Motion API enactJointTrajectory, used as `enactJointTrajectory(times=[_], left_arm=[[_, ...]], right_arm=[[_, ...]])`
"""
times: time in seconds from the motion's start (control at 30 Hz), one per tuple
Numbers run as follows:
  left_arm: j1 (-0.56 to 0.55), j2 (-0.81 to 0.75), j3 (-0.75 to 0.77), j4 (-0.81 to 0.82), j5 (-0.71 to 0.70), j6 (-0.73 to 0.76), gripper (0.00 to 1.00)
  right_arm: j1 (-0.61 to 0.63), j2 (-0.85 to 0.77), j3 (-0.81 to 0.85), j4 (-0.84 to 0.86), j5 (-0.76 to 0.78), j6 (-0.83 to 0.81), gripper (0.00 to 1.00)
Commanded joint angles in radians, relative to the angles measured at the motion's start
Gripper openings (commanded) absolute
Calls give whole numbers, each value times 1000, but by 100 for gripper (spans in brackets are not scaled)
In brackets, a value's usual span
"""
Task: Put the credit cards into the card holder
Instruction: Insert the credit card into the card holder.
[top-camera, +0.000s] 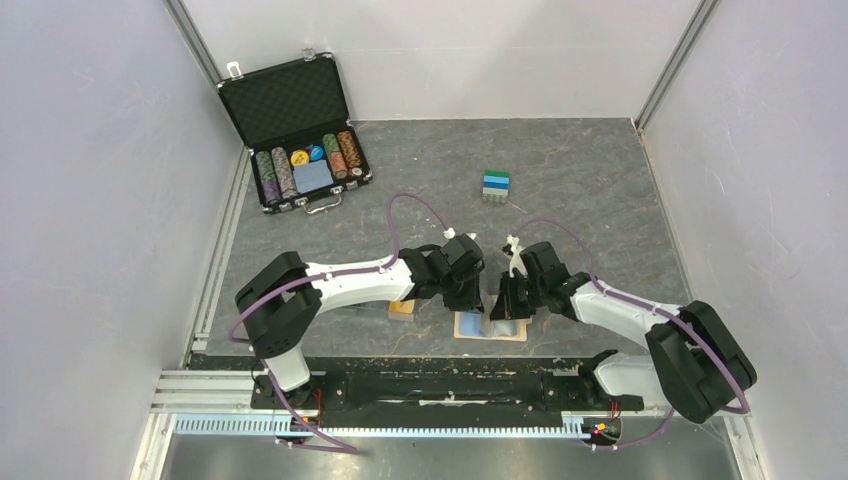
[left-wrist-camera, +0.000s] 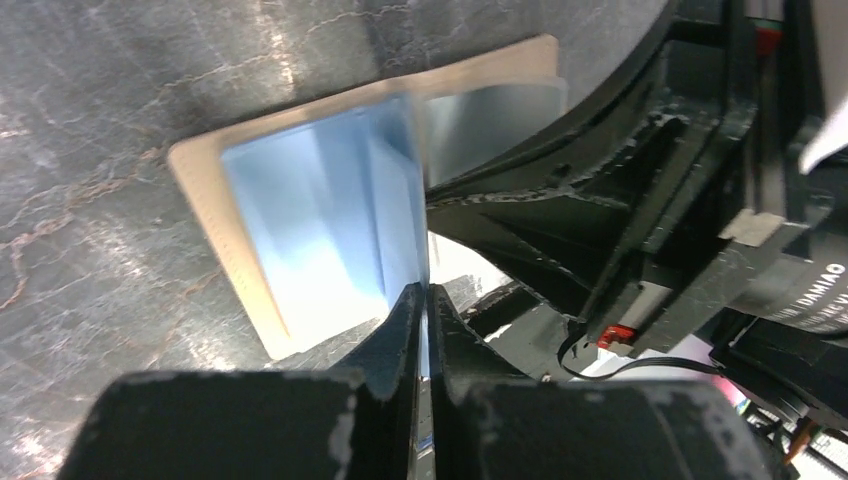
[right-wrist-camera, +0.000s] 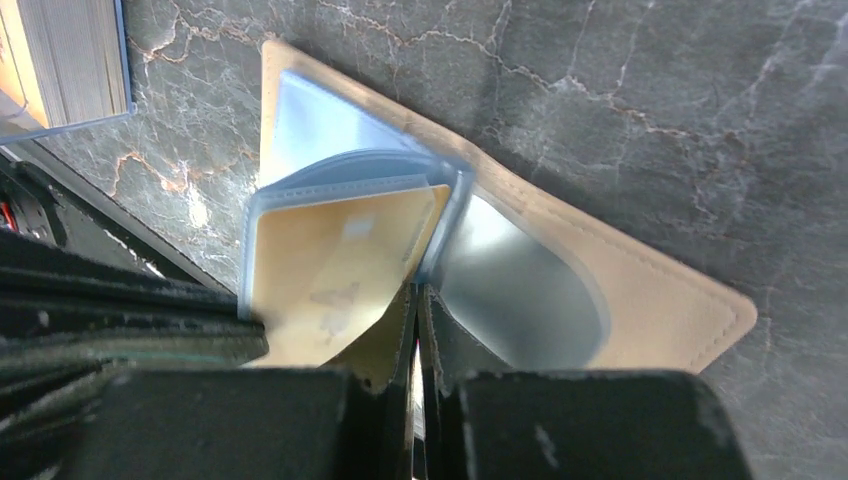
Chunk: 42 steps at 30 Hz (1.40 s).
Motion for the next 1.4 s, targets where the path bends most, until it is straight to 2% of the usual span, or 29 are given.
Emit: enactJointTrajectory(times=[0.0, 0.23, 0.47, 0.53, 0.73, 0.97, 1.2, 1.37], left_arm=[[-4, 5, 54, -98, -65, 26, 4], [-3, 46, 195, -298, -102, 111, 4], [-7, 122, 259, -266, -11, 102, 33], [-9, 135, 263, -238, 14, 92, 37], [-22, 152, 258, -135, 72, 53, 42], [-32, 167, 258, -96, 97, 32, 49], [-32, 161, 260, -215, 0, 77, 53], [-30, 78, 208, -225, -61, 107, 59]], right_arm=[[4, -54, 64, -61, 45, -28, 3], [2, -140, 111, -98, 119, -22, 5], [-19, -169, 134, -149, 165, -34, 5], [-33, -181, 145, -178, 190, -45, 5], [-67, -224, 184, -261, 274, -84, 5], [-79, -235, 192, -271, 269, -96, 5], [-79, -235, 194, -261, 234, -109, 5], [-79, -219, 181, -237, 180, -114, 5]])
